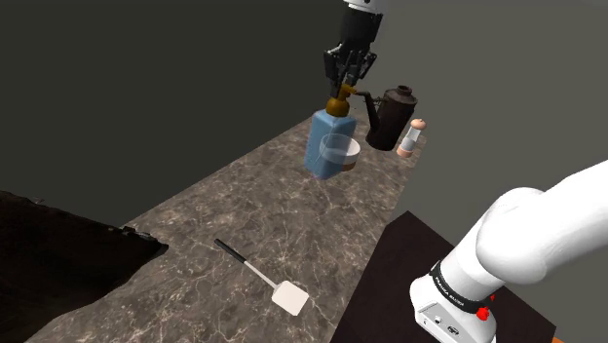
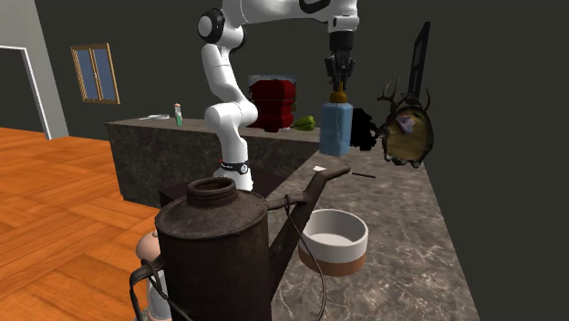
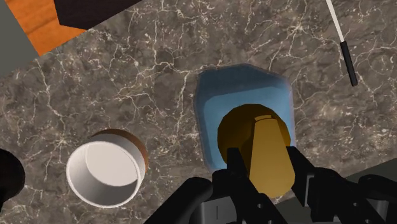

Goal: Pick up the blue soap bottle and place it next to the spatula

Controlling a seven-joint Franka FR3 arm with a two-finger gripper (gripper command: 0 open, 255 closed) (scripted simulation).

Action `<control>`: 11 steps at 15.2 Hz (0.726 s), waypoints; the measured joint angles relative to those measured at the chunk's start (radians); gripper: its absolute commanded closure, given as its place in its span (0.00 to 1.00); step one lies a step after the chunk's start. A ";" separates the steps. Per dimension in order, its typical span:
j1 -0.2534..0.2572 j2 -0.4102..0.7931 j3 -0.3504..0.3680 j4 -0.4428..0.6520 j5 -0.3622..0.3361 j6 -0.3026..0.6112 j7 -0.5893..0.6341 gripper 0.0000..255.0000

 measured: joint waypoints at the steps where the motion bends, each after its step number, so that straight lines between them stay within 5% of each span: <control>1: 0.006 0.017 0.015 0.002 0.003 0.015 0.021 1.00; 11: 0.078 0.199 0.170 0.062 -0.005 0.142 0.247 1.00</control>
